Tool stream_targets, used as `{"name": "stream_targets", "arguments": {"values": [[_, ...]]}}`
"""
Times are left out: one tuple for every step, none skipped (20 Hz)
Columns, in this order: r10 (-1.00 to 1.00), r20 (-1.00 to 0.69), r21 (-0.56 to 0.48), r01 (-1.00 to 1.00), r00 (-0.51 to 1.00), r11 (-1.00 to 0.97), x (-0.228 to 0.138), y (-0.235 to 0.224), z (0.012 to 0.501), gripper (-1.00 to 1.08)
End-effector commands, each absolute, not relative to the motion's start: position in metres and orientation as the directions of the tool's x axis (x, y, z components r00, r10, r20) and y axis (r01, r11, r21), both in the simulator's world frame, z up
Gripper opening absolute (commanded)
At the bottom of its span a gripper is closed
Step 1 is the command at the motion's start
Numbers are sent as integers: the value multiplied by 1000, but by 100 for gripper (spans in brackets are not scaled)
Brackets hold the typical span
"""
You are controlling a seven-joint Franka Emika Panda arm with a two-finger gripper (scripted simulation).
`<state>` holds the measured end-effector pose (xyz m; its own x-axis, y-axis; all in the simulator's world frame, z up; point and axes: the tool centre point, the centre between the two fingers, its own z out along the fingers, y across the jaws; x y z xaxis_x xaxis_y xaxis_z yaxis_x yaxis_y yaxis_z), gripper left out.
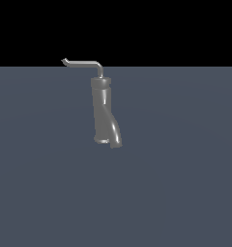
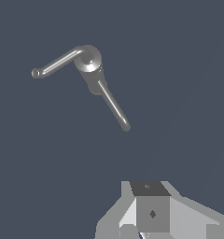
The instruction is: Turn on the faucet by rotating a designated handle.
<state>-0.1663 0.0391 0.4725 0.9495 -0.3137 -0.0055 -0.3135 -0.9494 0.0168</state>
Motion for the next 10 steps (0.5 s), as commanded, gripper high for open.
{"name": "stream_targets", "arguments": {"values": [[-367,-7,10,-367,930,-930,-151,44,468,-100],[-388,-8,7,-388,922,-922,-145,46,466,-100],[-408,-9,5,-408,913,-913,-139,48,464,-100],[-429,-10,3,-429,903,-903,-133,50,462,-100],[-449,-11,1,-449,893,-893,-127,52,460,-100],[-469,-12,0,-469,883,-883,-121,54,457,-100],[-489,-14,-2,-489,872,-872,-116,56,455,-100],[-509,-15,-3,-509,861,-861,-110,59,452,-100],[-528,-16,-4,-529,849,-849,-104,61,449,-100],[-548,-17,-5,-548,836,-837,-98,63,446,-100]]}}
